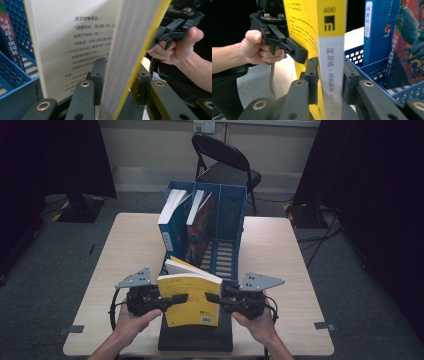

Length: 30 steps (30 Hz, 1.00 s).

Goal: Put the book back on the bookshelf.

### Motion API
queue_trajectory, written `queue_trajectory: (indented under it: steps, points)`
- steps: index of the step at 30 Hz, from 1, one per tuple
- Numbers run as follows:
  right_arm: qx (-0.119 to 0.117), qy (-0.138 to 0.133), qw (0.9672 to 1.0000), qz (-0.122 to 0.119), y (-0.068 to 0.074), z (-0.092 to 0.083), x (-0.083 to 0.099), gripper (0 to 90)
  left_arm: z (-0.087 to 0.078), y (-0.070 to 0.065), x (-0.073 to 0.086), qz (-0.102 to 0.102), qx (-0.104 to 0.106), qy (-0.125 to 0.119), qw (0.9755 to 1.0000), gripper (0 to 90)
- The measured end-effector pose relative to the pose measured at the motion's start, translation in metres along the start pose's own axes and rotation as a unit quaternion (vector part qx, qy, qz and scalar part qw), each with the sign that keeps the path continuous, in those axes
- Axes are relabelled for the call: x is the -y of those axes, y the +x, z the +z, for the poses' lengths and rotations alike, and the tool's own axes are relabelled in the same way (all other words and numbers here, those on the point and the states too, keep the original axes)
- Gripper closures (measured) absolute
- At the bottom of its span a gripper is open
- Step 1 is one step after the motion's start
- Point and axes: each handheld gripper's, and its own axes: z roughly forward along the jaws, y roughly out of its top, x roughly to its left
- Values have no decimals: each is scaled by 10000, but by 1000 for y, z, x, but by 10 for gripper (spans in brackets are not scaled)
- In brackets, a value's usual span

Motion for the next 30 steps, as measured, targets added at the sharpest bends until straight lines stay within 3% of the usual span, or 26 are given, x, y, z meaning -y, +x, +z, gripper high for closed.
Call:
queue_trajectory:
  steps: [4, 7, 13, 19, 21, 24, 30]
  points:
    - [-3, 74, 10000, 42, -1, 10, 1, 665, 5, -3, 1, 13, 46, 80, 10000, 702]
    - [13, 95, 10000, -7, 0, 11, 1, 694, 5, -3, 1, 24, -11, 76, 10000, 697]
    - [8, 119, 9998, -161, 4, 9, 1, 737, -2, 0, 0, 37, -76, 30, 10000, 673]
    - [14, 137, 9998, -170, 4, 6, 2, 742, -13, 3, 7, -12, -253, 61, 9997, 641]
    - [15, 136, 9998, -147, 5, 5, 3, 743, -19, 6, 14, -102, -442, 68, 9989, 620]
    - [33, 125, 9999, -98, 3, 4, 4, 747, -27, 16, 21, -264, -558, 9, 9981, 592]
    - [40, 140, 9998, -123, 3, 4, 4, 749, -23, 16, 21, -276, -568, -20, 9980, 459]
